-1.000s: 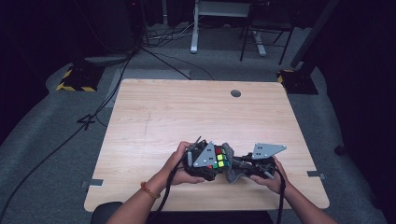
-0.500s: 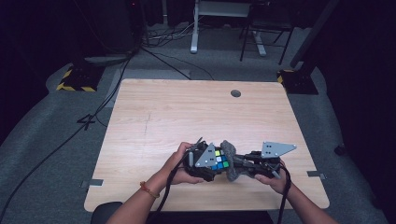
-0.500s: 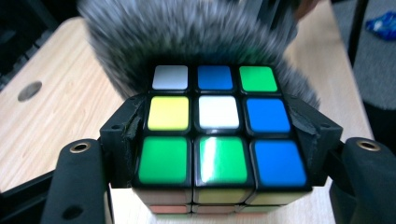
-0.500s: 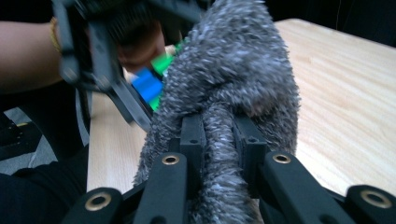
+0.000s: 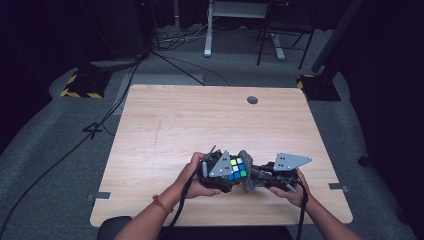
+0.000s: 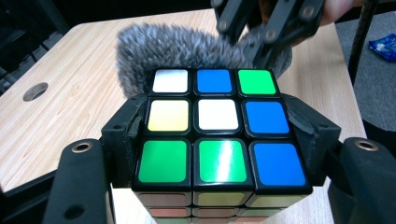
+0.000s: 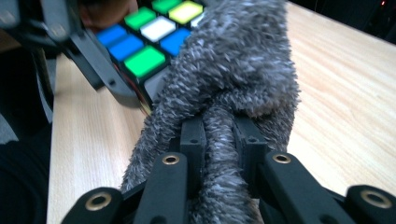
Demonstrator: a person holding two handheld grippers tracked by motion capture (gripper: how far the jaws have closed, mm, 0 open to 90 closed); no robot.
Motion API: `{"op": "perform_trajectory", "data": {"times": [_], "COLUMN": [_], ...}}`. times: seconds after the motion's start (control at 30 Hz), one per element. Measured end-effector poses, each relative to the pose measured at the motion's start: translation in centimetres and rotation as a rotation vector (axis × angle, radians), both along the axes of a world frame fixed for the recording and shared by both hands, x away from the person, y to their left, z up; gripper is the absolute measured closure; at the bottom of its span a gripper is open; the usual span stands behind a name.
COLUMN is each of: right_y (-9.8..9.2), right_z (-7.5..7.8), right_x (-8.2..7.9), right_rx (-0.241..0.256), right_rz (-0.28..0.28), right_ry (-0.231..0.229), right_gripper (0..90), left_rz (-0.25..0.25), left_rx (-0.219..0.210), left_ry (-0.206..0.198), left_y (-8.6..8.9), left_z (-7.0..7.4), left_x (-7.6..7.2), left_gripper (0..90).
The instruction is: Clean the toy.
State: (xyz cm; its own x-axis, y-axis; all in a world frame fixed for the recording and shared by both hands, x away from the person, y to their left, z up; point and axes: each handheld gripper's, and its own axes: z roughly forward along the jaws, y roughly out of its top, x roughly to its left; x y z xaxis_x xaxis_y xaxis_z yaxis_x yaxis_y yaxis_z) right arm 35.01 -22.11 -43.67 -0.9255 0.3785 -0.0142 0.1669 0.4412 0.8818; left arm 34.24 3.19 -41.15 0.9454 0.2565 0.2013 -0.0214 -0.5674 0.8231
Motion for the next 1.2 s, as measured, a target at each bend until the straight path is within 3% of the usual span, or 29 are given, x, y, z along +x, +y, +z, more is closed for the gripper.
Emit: {"op": "perform_trajectory", "data": {"times": [0.2, 0.3, 0.4, 0.53, 0.63, 0.7, 0.97, 1.2], "right_y": [0.2, 0.2, -0.2, -0.8, -0.7, -0.8, 0.3, 0.6], "right_z": [-1.3, -1.2, -0.5, 0.9, 1.4, 1.4, 0.0, -0.7], "right_x": [0.8, 0.7, 0.5, 0.0, -0.5, -0.4, -0.3, -0.1], "right_rx": [-0.06, -0.068, -0.04, 0.039, 0.032, 0.039, -0.07, -0.092], "right_rz": [0.016, 0.018, 0.01, 0.025, 0.03, 0.031, 0.032, 0.025], "right_ry": [0.046, 0.035, 0.011, -0.014, -0.043, -0.038, -0.019, 0.011], "right_gripper": [77.6, 77.6, 77.6, 77.5, 77.5, 77.5, 77.6, 77.2], "left_rz": [-0.009, -0.006, 0.008, -0.002, -0.006, -0.006, -0.013, -0.002], "left_rx": [-0.044, -0.033, -0.01, 0.017, 0.017, 0.002, -0.036, -0.05], "left_ry": [0.009, 0.01, 0.006, 0.028, 0.03, 0.027, 0.007, -0.004], "left_y": [0.2, 0.2, 0.1, -0.2, -0.4, -0.3, 0.1, 0.6], "left_z": [0.4, 0.3, 0.0, -0.7, -0.7, -0.6, 0.4, 0.8], "left_x": [0.0, 0.0, 0.2, 0.4, 0.4, 0.3, -0.3, -0.2], "left_gripper": [33.3, 33.3, 33.2, 33.2, 33.2, 33.2, 33.2, 33.2]}}
